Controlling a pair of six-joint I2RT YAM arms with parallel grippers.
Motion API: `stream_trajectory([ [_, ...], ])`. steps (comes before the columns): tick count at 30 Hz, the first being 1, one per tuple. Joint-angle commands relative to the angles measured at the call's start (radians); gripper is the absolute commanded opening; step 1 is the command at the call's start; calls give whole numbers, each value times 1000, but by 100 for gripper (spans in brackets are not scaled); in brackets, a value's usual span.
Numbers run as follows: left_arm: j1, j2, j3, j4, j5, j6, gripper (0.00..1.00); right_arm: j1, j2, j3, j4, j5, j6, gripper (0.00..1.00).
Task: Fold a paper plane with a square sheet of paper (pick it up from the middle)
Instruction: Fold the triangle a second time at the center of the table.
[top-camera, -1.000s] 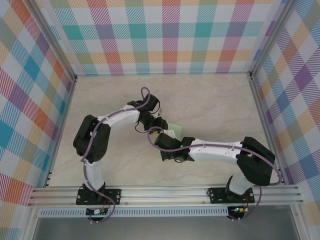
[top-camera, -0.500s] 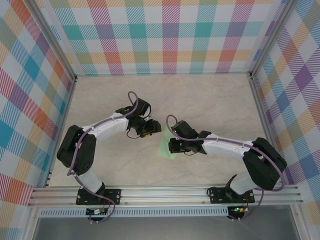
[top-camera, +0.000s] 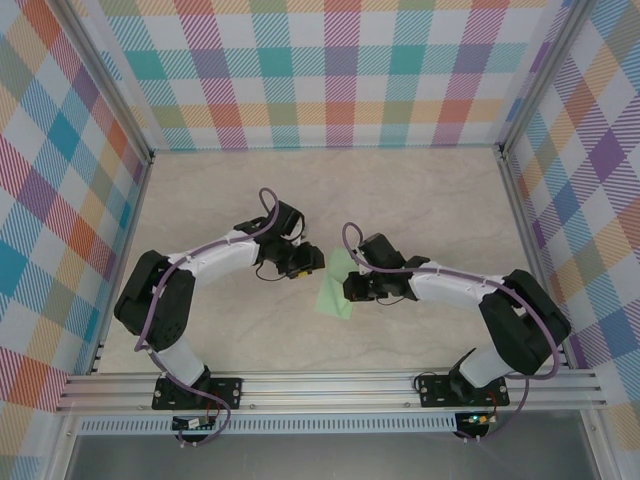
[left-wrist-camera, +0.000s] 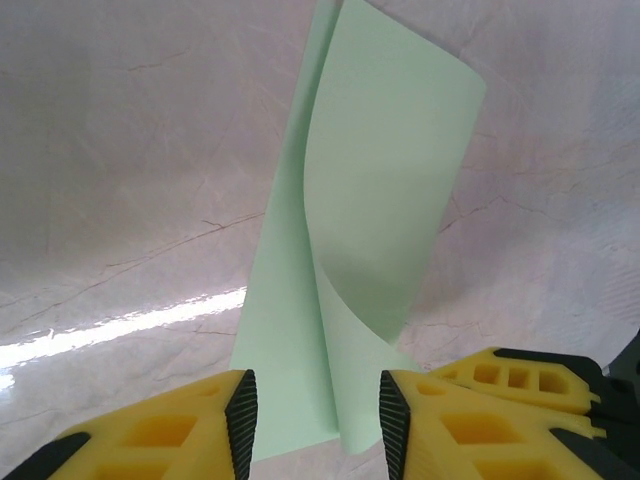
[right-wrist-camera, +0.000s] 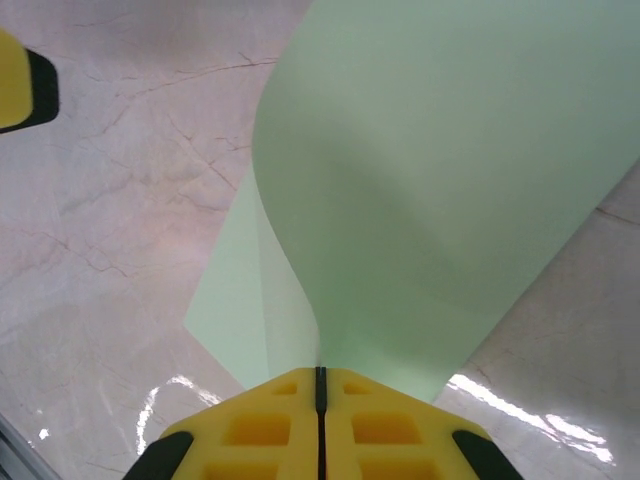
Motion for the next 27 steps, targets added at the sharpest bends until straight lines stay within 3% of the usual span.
stream_trajectory([
  [1, -19, -25, -27, 40, 28, -27, 38, -10, 24, 28, -30, -19, -58, 7],
  [27, -49, 7, -66, 157, 56, -96, 33, -46, 158, 146, -111, 39, -199, 7],
])
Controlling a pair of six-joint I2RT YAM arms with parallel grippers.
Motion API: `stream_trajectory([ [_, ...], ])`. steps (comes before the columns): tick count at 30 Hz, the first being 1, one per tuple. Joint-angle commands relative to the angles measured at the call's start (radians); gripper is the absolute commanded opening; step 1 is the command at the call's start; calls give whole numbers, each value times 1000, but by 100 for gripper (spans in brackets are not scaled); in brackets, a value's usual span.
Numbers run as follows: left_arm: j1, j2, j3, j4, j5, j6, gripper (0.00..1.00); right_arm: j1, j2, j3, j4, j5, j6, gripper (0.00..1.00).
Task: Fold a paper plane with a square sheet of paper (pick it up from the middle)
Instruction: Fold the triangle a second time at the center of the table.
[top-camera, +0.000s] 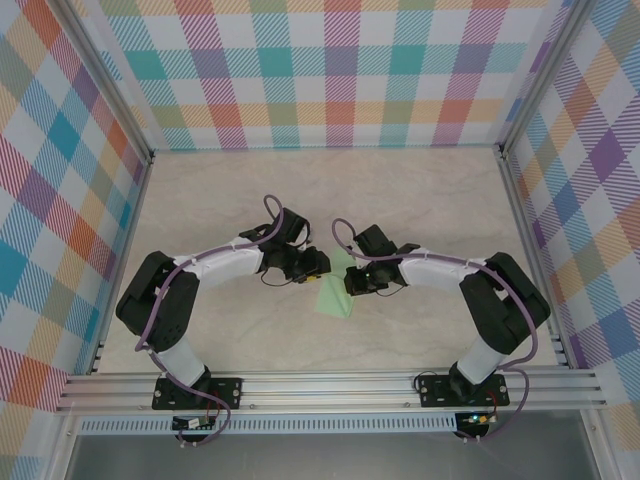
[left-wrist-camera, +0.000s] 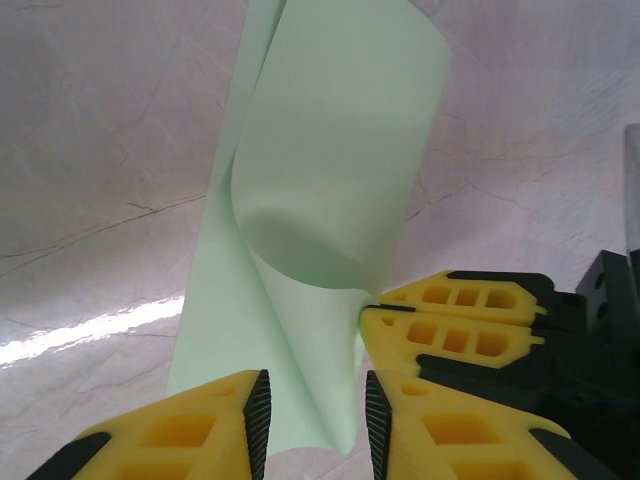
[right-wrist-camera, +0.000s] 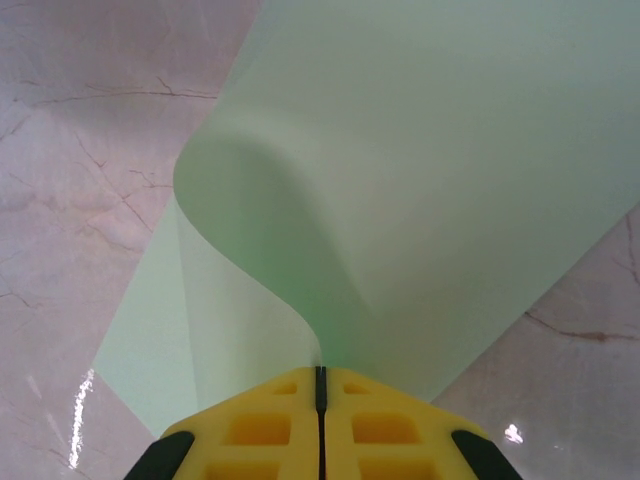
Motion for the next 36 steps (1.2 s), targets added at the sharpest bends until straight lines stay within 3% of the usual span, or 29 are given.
stream_trajectory([
  [1, -10, 9, -11, 38, 27, -18, 33, -7, 23, 33, -33, 10, -43, 7],
  [36, -31, 69, -28, 139, 74, -99, 23, -9, 50, 47, -55, 48, -55, 7],
])
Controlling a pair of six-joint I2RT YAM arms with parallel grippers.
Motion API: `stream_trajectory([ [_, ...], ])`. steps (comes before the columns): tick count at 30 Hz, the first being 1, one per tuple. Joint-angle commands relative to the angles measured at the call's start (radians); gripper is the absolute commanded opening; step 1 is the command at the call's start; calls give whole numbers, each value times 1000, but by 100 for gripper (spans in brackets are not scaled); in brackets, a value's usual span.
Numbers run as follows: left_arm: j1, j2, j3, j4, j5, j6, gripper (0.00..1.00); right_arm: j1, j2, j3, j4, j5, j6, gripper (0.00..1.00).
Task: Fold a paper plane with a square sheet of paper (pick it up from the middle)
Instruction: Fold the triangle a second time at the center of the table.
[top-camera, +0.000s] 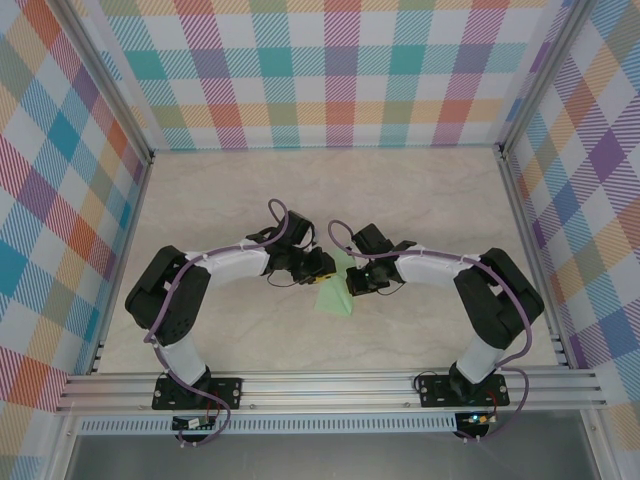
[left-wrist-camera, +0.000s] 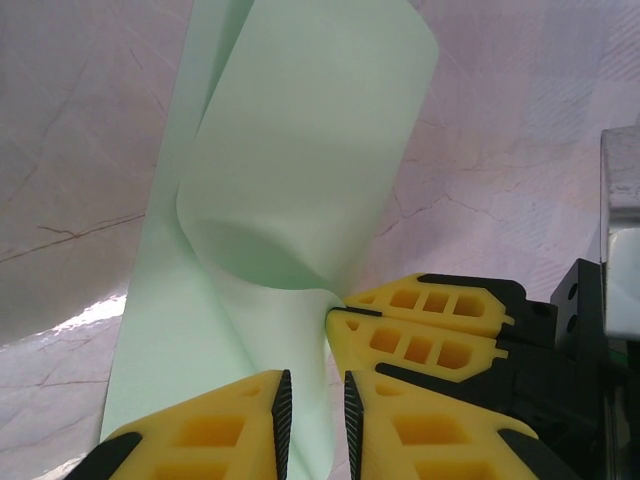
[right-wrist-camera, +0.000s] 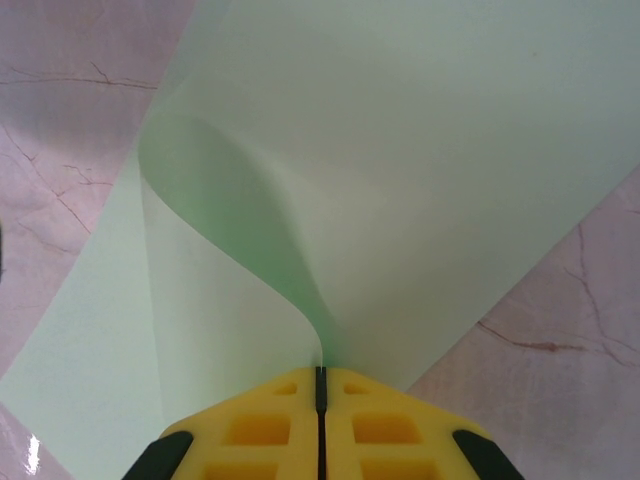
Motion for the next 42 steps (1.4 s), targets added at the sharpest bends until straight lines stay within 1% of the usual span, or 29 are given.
stream_trajectory([
  [1, -16, 12, -15, 19, 24, -17, 23, -7, 13, 14, -5, -2, -8, 7],
  [13, -24, 37, -23, 70, 51, -61, 21, -7, 11, -2, 6, 1, 1, 8],
  [19, -25, 56, -45, 159, 87, -116, 21, -7, 13, -3, 8, 4, 2, 7],
  [28, -32, 71, -60, 178, 105, -121, 21, -7, 13, -7, 10, 5, 2, 7],
  [33, -39, 79, -77, 246, 122, -141, 23, -6, 13, -8, 10, 6, -1, 7],
  [42, -42, 120, -78, 212, 90, -122, 23, -7, 16, -5, 11, 4, 1, 7],
])
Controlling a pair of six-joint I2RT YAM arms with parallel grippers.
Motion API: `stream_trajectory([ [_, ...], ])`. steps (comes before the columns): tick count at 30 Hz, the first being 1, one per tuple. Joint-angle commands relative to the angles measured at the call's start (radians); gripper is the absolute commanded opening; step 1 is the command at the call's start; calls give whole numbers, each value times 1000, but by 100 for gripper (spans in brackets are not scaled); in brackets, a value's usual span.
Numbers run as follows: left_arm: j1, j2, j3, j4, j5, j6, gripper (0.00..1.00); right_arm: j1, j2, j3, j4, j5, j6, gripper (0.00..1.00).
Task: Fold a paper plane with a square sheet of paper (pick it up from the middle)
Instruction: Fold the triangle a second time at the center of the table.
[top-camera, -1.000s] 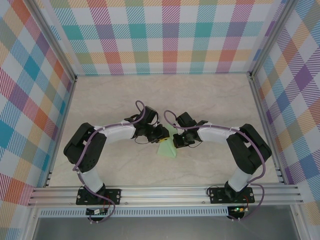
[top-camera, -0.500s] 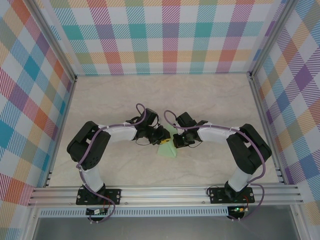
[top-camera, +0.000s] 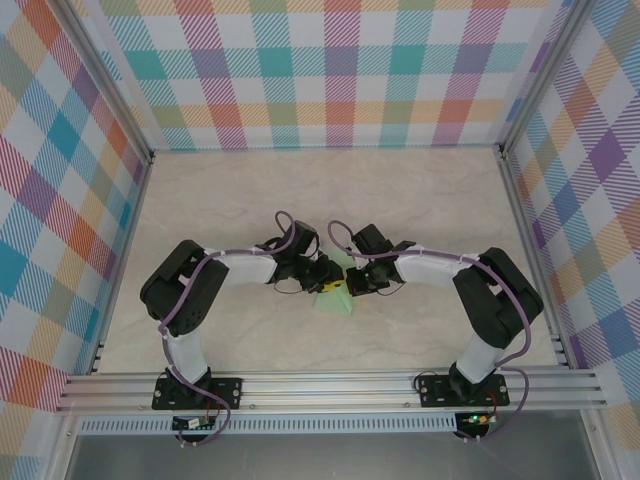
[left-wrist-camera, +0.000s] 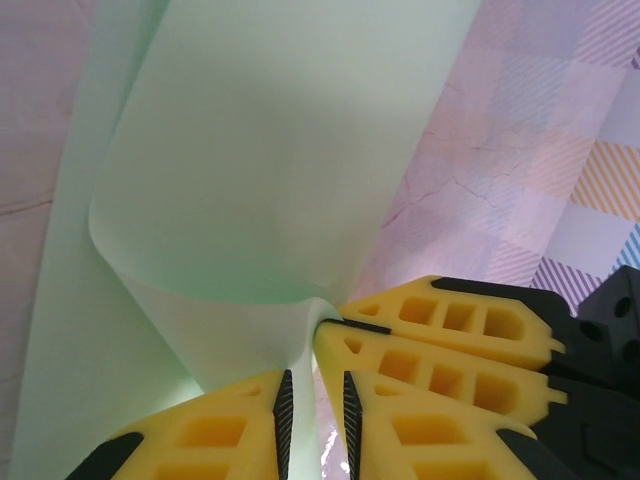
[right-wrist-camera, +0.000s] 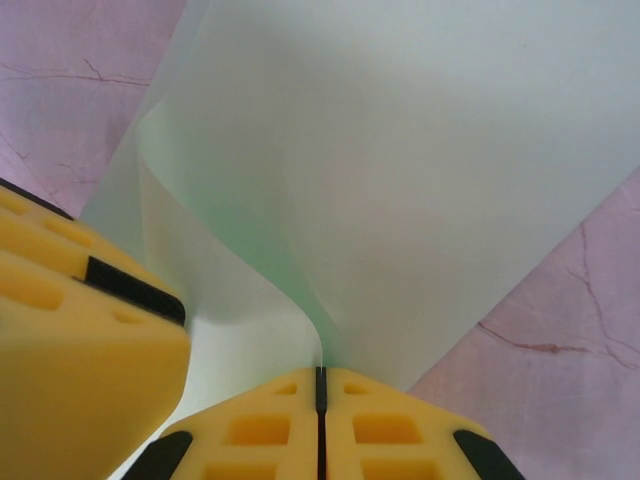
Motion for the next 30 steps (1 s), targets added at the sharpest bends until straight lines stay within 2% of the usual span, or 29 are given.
stream_trajectory([
  [1, -16, 26, -15, -14, -14, 13, 22, -7, 11, -5, 10, 3, 1, 7],
  [10, -24, 61, -25, -36, -29, 36, 22, -7, 10, -6, 11, -3, 10, 8],
  [16, -29, 61, -32, -71, -57, 58, 21, -7, -10, 6, -9, -1, 37, 14],
  [19, -29, 62, -34, -73, -60, 62, 21, -8, -60, 6, -27, 0, 68, 21],
  [24, -28, 66, -32, -70, -61, 62, 21, -10, -173, -18, -83, 29, 127, 41],
  [25, -29, 67, -32, -69, -62, 61, 21, -10, -191, -27, -92, 31, 139, 42],
  [28, -29, 70, -32, -68, -61, 61, 20, -10, -256, -68, -76, -28, 195, 43],
  [30, -29, 71, -29, -67, -62, 62, 20, -10, -286, -106, -28, -122, 237, 33],
])
